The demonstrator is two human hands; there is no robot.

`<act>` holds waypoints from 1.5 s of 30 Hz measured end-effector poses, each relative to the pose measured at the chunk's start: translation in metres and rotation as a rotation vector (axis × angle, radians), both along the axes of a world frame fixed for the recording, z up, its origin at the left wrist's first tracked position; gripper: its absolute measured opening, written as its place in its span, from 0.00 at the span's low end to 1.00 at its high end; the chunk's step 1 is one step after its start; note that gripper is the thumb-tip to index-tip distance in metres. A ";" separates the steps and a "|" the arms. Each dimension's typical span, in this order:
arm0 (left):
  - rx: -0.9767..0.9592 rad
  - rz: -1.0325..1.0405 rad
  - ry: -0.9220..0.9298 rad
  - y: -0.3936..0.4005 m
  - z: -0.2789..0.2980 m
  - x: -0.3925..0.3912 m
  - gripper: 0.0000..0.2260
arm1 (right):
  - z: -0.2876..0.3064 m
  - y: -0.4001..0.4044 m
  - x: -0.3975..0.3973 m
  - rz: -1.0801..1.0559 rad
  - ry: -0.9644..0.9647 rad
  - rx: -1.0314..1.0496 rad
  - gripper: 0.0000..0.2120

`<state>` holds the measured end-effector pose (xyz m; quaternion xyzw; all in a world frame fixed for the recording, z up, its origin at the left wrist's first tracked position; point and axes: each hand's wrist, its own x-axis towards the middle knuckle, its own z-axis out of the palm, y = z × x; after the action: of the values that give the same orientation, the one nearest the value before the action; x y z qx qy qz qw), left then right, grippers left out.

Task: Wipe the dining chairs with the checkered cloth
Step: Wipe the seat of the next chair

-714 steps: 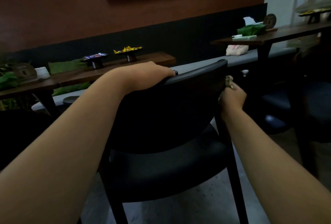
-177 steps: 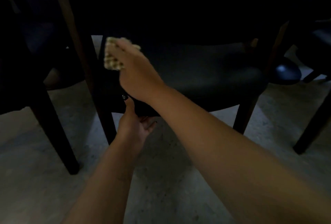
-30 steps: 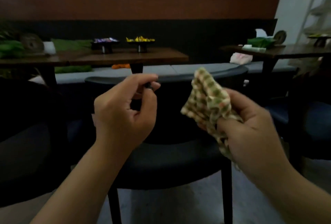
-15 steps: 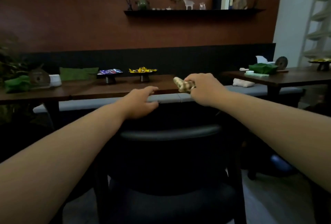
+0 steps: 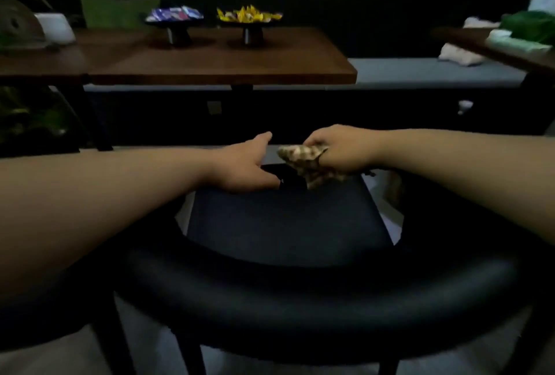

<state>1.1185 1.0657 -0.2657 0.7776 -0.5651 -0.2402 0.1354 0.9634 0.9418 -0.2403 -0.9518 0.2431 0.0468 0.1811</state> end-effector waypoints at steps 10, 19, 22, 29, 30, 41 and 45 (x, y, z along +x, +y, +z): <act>-0.291 0.070 0.295 0.006 -0.009 -0.002 0.10 | -0.016 -0.002 0.000 -0.041 -0.182 0.497 0.16; -0.304 0.258 0.284 0.008 -0.019 -0.004 0.07 | -0.030 -0.011 -0.001 -0.147 -0.211 0.487 0.02; -0.318 0.280 0.324 0.009 -0.020 -0.002 0.12 | -0.037 -0.014 -0.003 -0.201 -0.205 0.425 0.11; -0.299 0.345 0.508 0.007 -0.029 0.000 0.14 | -0.039 -0.022 -0.005 -0.305 -0.302 0.377 0.10; -0.310 0.348 0.505 0.007 -0.029 0.000 0.14 | -0.038 -0.022 -0.004 -0.342 -0.336 0.402 0.10; -0.263 0.538 0.767 0.008 -0.023 0.001 0.03 | -0.035 -0.008 -0.001 -0.492 -0.312 0.747 0.04; -0.268 0.590 0.831 -0.005 -0.019 0.008 0.04 | -0.030 -0.010 0.010 -0.635 -0.359 0.814 0.05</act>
<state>1.1265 1.0606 -0.2844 0.7186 -0.2466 -0.4057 0.5082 0.9739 0.9321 -0.2705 -0.6777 0.4458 -0.0829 0.5788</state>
